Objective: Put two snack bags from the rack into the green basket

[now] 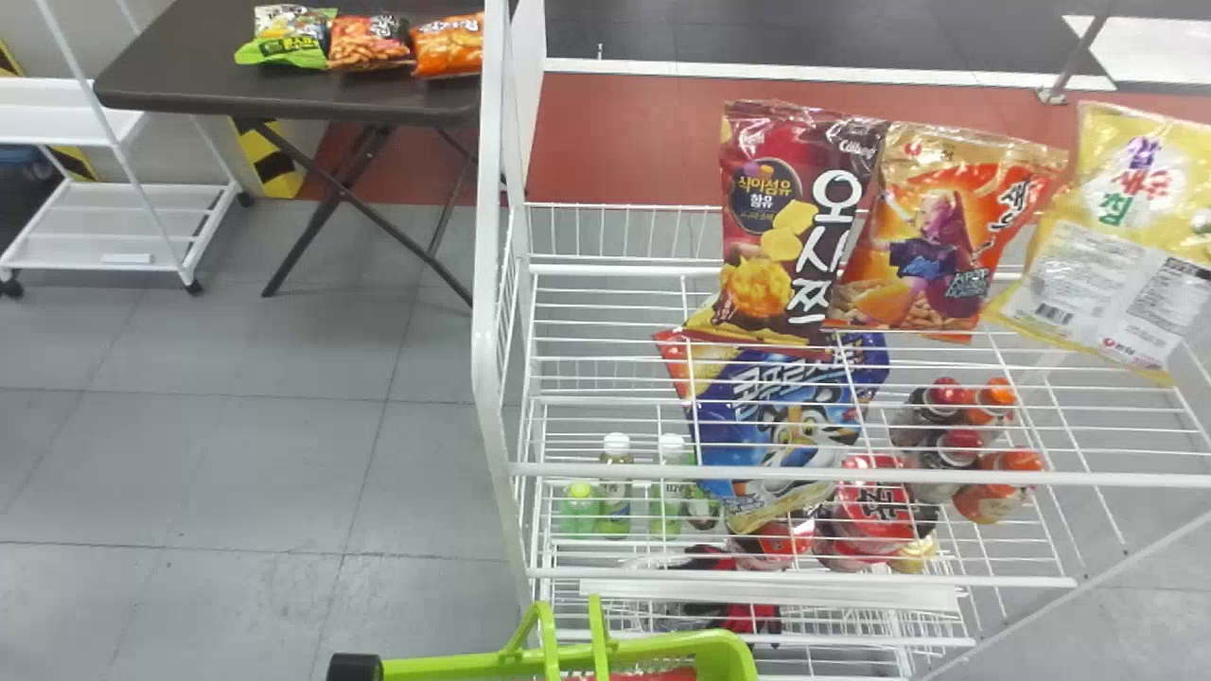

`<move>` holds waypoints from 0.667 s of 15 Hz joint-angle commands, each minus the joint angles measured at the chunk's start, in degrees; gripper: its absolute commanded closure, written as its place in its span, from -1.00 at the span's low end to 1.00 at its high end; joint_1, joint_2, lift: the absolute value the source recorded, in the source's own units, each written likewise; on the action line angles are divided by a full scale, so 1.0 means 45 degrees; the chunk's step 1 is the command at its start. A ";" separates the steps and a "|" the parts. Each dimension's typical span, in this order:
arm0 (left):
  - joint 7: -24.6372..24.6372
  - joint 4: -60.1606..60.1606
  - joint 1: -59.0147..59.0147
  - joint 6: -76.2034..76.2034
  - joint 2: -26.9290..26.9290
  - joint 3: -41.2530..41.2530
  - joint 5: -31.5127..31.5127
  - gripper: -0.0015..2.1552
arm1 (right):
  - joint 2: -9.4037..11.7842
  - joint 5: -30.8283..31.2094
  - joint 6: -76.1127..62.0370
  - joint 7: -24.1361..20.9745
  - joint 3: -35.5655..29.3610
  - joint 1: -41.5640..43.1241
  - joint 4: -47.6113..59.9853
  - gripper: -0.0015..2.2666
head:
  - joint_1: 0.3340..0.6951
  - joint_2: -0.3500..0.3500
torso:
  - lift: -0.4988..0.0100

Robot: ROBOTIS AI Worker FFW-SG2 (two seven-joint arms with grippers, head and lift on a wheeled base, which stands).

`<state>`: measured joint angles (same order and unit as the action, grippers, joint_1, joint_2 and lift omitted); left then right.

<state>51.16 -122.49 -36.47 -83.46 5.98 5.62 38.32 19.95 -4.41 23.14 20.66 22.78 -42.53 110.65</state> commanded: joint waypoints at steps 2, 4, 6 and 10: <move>-0.0040 -0.0007 -0.0001 0.0000 0.0000 0.0001 0.0001 0.98 | 0.0000 -0.0054 -0.0894 -0.0059 -0.0610 -0.0569 0.0372 -0.36 | 1.00 -0.24 | 0.93; -0.0099 -0.0026 0.0019 0.0000 -0.0019 0.0001 0.0001 0.98 | 0.0000 -0.0054 -0.1284 -0.0156 -0.1274 -0.1096 0.1232 -1.00 | 1.00 -0.33 | 0.93; -0.0099 -0.0007 0.0019 0.0000 -0.0019 0.0001 -0.0019 0.98 | 0.0000 -0.0094 -0.2066 -0.0215 -0.1802 -0.1487 0.1915 -0.96 | 1.00 -0.45 | 0.93; -0.0099 0.0013 0.0019 0.0000 -0.0019 0.0001 -0.0019 0.98 | -0.0215 -0.1168 -0.5503 -0.0176 -0.2895 -0.1741 0.2325 -0.96 | 1.00 -0.62 | 0.93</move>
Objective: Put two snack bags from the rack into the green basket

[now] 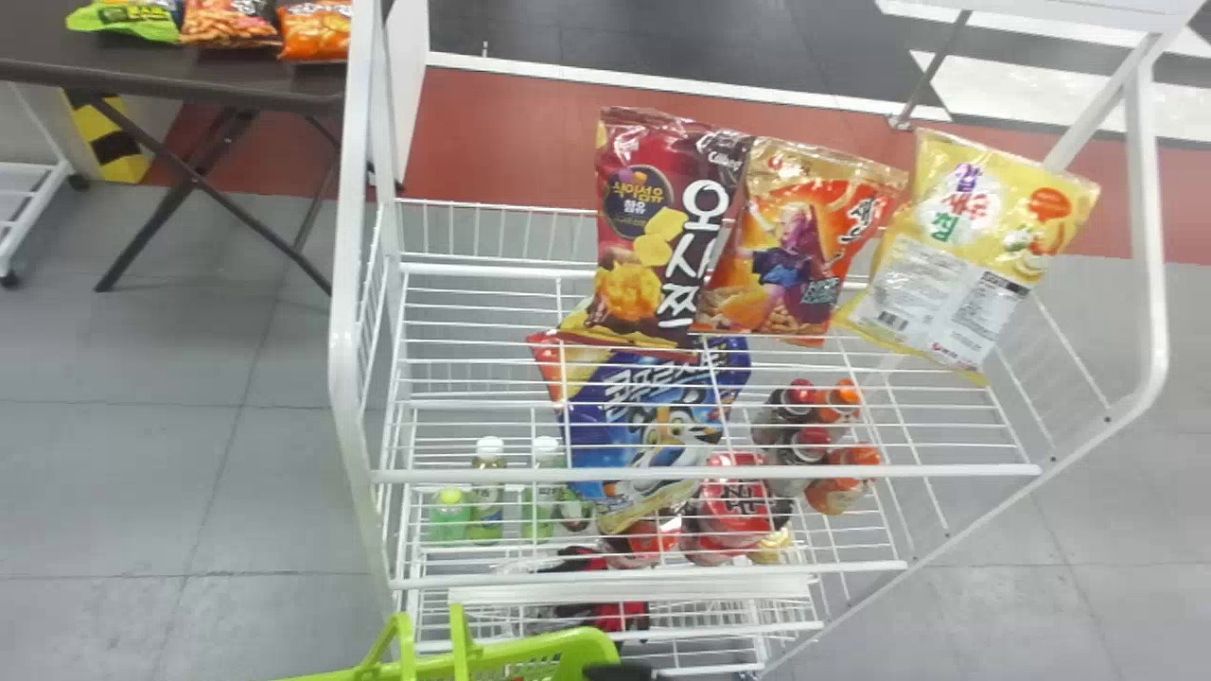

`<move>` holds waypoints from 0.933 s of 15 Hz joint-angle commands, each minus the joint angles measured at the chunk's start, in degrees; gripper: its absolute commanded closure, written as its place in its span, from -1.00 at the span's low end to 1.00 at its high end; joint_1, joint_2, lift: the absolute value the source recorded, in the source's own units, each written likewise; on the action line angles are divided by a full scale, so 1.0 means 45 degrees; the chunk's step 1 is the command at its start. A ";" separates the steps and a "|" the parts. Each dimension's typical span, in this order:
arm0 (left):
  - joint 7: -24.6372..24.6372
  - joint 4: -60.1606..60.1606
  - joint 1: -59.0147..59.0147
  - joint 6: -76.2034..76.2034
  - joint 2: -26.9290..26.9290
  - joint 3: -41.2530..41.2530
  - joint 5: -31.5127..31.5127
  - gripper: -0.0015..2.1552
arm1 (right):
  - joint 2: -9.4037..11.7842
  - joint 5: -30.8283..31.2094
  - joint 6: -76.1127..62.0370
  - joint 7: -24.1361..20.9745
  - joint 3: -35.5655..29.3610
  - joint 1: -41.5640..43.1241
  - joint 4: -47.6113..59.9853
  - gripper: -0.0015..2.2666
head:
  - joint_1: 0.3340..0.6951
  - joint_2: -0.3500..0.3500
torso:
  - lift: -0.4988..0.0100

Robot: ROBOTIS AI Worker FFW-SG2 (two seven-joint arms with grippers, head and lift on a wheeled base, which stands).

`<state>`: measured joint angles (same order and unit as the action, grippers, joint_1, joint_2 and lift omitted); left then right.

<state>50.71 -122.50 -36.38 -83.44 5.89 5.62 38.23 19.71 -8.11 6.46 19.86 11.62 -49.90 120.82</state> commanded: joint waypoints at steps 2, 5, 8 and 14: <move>0.0000 0.0016 -0.0001 -0.0005 -0.0001 0.0000 -0.0019 0.98 | -0.0572 -0.0365 -0.4177 -0.0116 -0.1078 -0.0162 0.0183 -0.95 | 1.00 -0.69 | 0.93; -0.0019 0.0036 -0.0001 0.0034 -0.0001 -0.0058 -0.0019 0.98 | -0.1315 -0.1010 -0.4841 -0.0429 -0.2504 0.0209 0.0437 -0.95 | 1.00 -0.87 | 0.93; -0.0019 -0.0003 -0.0001 0.0034 -0.0001 -0.0234 -0.0097 0.98 | -0.1822 -0.1830 -0.4138 -0.0409 -0.4164 0.1498 0.0027 -0.95 | 1.00 -1.00 | 0.93; -0.0117 -0.0042 0.0136 -0.0044 0.0058 -0.0527 -0.0273 0.98 | -0.2193 -0.1986 -0.0818 -0.0116 -0.6000 0.5385 -0.2024 -0.95 | 1.00 -1.00 | 0.93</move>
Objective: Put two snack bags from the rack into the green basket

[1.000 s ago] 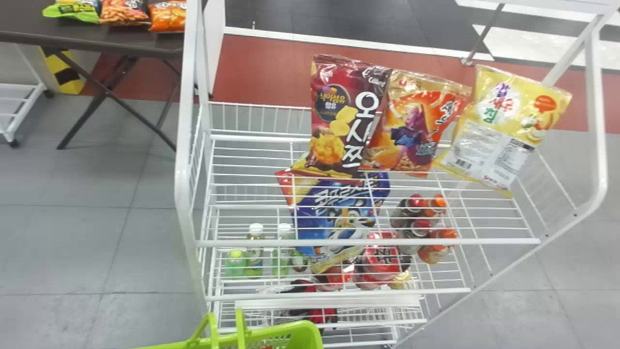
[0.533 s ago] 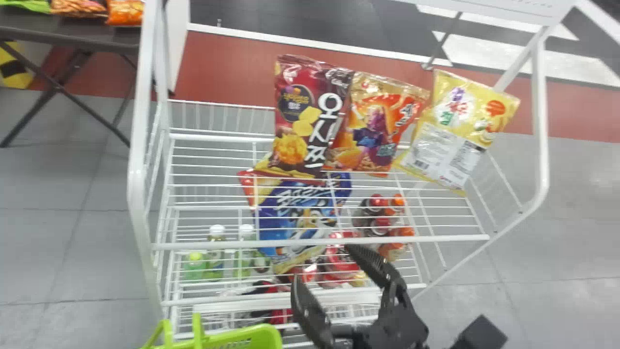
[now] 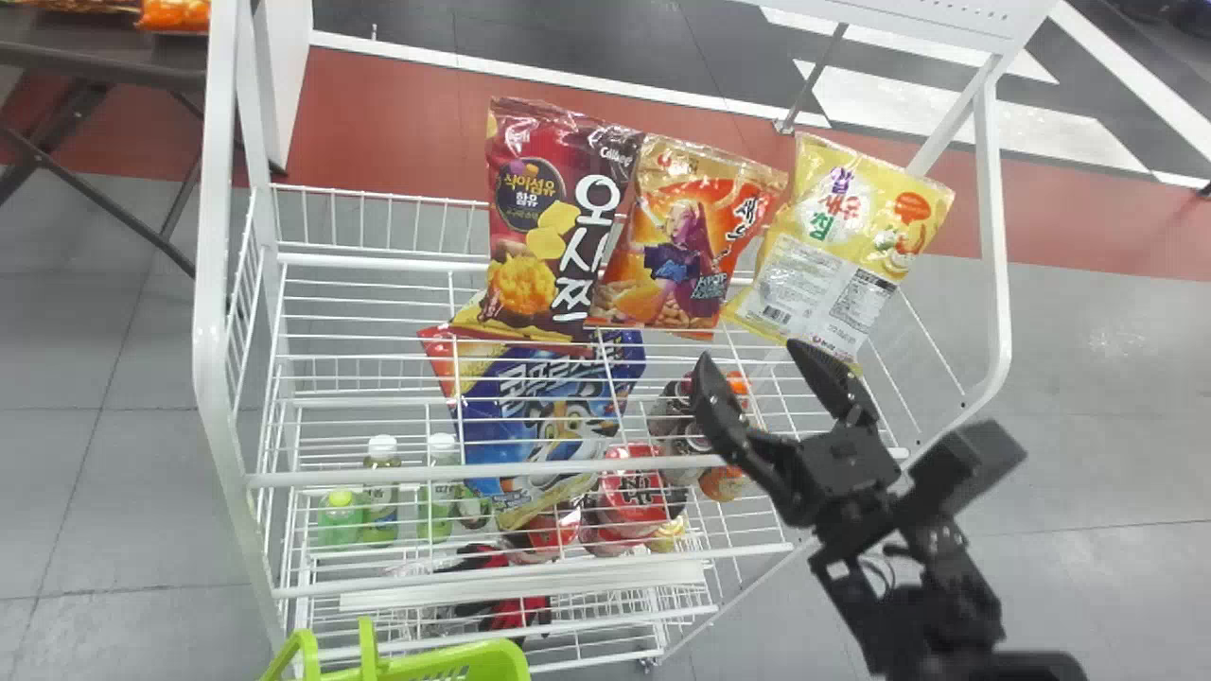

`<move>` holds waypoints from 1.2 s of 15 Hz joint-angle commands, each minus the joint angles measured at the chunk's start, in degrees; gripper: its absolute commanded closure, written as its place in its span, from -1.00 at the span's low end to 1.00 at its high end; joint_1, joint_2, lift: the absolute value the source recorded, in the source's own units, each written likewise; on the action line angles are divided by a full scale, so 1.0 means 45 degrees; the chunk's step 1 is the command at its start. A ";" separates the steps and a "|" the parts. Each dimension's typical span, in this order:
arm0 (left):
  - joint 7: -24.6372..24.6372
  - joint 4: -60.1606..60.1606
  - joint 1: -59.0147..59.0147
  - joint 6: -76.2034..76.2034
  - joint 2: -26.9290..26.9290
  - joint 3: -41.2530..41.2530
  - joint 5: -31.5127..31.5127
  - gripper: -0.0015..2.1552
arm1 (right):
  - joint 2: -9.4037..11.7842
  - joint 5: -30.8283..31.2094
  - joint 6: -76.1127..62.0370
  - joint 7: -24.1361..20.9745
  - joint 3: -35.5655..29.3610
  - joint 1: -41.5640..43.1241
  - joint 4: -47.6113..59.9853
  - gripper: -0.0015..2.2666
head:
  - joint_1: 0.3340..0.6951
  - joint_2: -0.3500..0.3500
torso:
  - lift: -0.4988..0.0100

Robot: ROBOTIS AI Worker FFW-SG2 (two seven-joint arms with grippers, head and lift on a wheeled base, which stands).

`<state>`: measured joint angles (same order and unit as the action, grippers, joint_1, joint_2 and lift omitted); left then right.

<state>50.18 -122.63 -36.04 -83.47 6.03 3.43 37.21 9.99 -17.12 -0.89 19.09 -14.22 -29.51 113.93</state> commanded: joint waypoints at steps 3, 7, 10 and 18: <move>0.0001 -0.0014 0.0079 -0.0076 0.0047 -0.0040 -0.0047 0.98 | -0.0032 0.0290 0.2494 0.0349 -0.0238 0.2631 -0.1509 -0.95 | 1.00 -1.00 | 0.93; 0.0001 0.0045 0.0176 -0.0115 0.0086 -0.0001 -0.0047 0.98 | -0.0032 0.0974 0.4056 0.0329 0.0191 0.4702 -0.2720 -0.95 | 1.00 -1.00 | 0.93; 0.0001 0.0104 0.0215 -0.0154 0.0145 0.0135 -0.0028 0.98 | -0.0032 0.1325 0.4330 0.0329 0.0445 0.5991 -0.4009 -0.95 | 1.00 -1.00 | 0.93; -0.0038 0.0377 0.0489 -0.0271 0.0145 0.0272 -0.0008 0.98 | -0.0071 0.2321 0.4837 0.0485 0.1168 0.8276 -0.6294 -0.51 | 1.00 -1.00 | 0.93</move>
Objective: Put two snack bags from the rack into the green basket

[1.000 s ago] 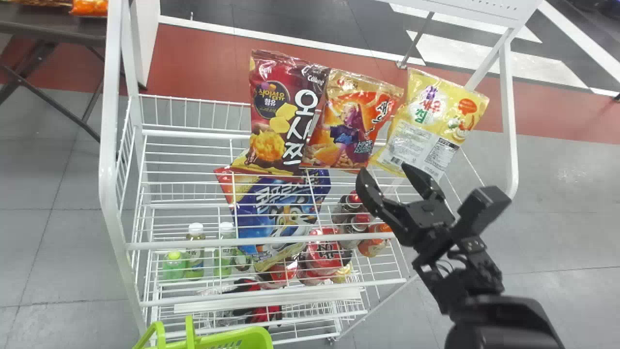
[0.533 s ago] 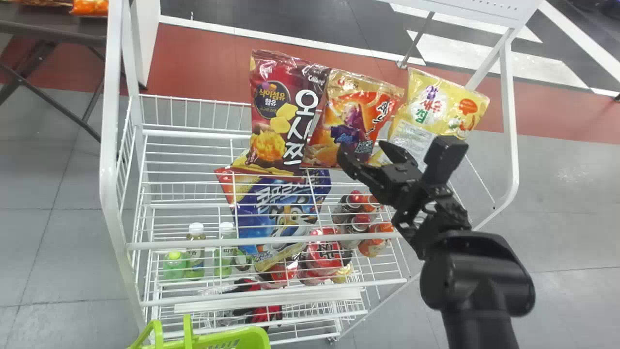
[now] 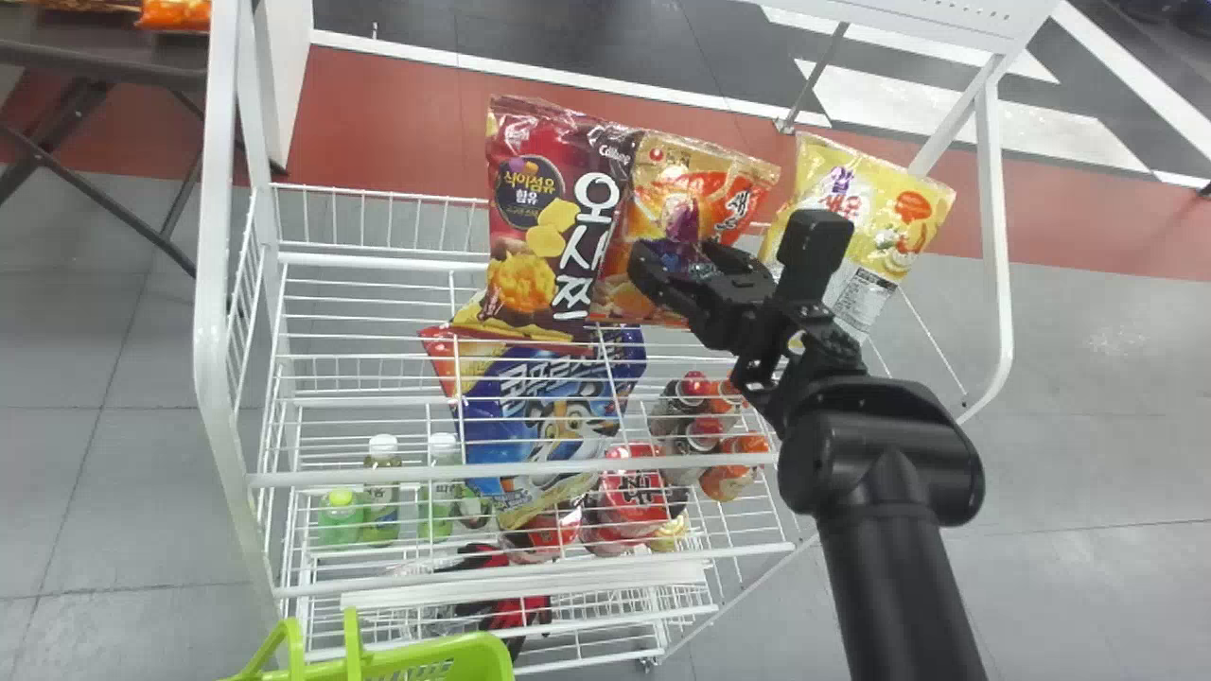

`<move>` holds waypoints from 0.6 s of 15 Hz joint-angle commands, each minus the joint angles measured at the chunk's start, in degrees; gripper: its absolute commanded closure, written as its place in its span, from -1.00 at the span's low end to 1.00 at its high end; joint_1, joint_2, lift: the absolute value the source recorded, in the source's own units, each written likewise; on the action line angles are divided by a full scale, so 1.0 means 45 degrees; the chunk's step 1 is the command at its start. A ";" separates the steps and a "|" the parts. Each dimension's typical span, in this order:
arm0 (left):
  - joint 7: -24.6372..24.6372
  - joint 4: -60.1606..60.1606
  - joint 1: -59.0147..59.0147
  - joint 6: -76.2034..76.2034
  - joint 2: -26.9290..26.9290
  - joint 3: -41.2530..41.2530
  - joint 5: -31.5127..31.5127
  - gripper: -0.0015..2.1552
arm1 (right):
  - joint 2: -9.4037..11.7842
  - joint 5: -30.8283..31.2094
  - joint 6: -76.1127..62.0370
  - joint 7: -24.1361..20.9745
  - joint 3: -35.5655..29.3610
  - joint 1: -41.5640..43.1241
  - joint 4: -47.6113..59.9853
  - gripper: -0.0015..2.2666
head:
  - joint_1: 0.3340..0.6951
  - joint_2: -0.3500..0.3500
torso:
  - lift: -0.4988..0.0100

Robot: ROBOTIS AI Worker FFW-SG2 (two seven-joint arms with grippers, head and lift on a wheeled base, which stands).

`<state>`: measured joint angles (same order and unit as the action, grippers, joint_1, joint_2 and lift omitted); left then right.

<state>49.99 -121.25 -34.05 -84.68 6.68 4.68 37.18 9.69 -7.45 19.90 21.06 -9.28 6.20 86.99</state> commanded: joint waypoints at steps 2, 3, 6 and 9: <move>-0.0074 0.0129 0.0125 -0.0001 -0.0020 0.0016 0.0000 0.98 | -0.0065 0.0463 0.0492 -0.0071 0.0266 0.0360 -0.0307 0.88 | 1.00 -1.00 | 0.93; -0.0133 0.0148 0.0144 -0.0001 -0.0020 -0.0004 0.0000 0.98 | -0.0065 0.0483 0.0375 -0.0169 0.0266 0.0301 -0.0288 0.98 | 1.00 -1.00 | 0.93; -0.0172 0.0129 0.0242 -0.0079 -0.0020 -0.0004 0.0020 0.98 | -0.0065 0.0541 0.0180 -0.0579 0.0187 -0.0070 -0.0073 0.98 | 1.00 -1.00 | 0.93; -0.0191 0.0129 0.0320 -0.0196 0.0000 0.0016 0.0020 0.98 | -0.0084 0.0444 0.0375 -0.0892 0.0012 -0.0343 0.0201 0.98 | 1.00 -1.00 | 0.93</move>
<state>49.13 -120.66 -32.69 -85.41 6.64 4.69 37.26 9.32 -5.26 21.07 17.15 -8.89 4.95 87.53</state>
